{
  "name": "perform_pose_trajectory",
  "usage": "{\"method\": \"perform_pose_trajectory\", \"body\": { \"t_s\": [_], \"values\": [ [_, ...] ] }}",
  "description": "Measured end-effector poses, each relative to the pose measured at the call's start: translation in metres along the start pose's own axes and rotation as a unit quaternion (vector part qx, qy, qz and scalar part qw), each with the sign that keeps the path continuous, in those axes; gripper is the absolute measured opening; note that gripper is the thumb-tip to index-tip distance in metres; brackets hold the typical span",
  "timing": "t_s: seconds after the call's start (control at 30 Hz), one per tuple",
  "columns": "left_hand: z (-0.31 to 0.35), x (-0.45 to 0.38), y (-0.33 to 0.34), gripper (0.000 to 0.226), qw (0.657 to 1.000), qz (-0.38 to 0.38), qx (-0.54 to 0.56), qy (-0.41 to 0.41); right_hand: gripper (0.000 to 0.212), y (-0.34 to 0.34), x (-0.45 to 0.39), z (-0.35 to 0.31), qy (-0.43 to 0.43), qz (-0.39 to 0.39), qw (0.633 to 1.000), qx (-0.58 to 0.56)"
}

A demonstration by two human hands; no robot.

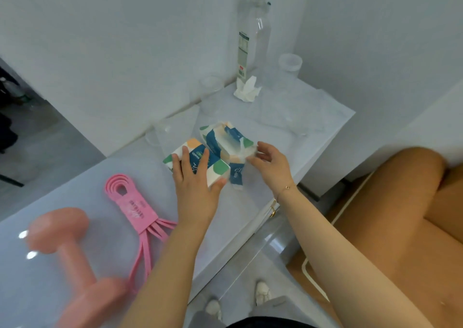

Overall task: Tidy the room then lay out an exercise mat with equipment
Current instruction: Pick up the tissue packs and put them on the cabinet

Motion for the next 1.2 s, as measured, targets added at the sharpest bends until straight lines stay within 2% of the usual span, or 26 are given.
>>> {"method": "perform_pose_trajectory", "body": {
  "t_s": [0.13,0.27,0.4,0.47,0.53,0.63,0.73,0.83,0.9,1.2],
  "values": [
    [-0.001,-0.005,0.000,0.074,1.000,-0.006,-0.014,0.005,0.051,0.008,-0.002,-0.004,0.018,-0.003,0.999,-0.043],
    [0.001,-0.007,-0.004,0.077,1.000,-0.014,-0.009,0.001,0.048,-0.002,0.020,-0.003,0.023,0.028,0.998,-0.047],
    [0.025,0.011,-0.033,0.065,0.992,0.055,0.088,0.071,0.038,-0.023,0.062,0.008,0.034,0.059,0.995,-0.072],
    [0.037,0.025,-0.039,0.056,0.979,0.057,0.169,0.097,0.034,-0.036,0.087,0.020,0.046,0.079,0.992,-0.088],
    [0.047,0.040,-0.029,0.049,0.958,-0.008,0.272,0.087,0.033,-0.048,0.111,0.039,0.069,0.106,0.986,-0.105],
    [0.064,0.068,0.003,0.041,0.896,-0.163,0.412,0.036,0.031,-0.066,0.151,0.068,0.098,0.150,0.976,-0.126],
    [0.076,0.108,0.035,0.037,0.823,-0.308,0.476,-0.031,0.028,-0.083,0.200,0.095,0.129,0.183,0.964,-0.145],
    [0.078,0.162,0.059,0.038,0.746,-0.398,0.520,-0.116,0.025,-0.097,0.252,0.126,0.163,0.204,0.951,-0.168],
    [0.071,0.192,0.067,0.041,0.731,-0.414,0.522,-0.149,0.024,-0.103,0.278,0.148,0.174,0.218,0.943,-0.181],
    [0.050,0.383,0.109,0.038,0.723,-0.455,0.472,-0.217,0.022,-0.133,0.449,0.259,0.214,0.240,0.920,-0.226]
  ]
}}
Point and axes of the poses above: each hand's wrist, its own x-axis away from the middle knuckle, its own y-axis out of the palm, z = x × y, the point moved 10 cm from there along -x, towards the middle knuckle, and after that the axes turned 5 degrees about x, right-handed, at the moved point
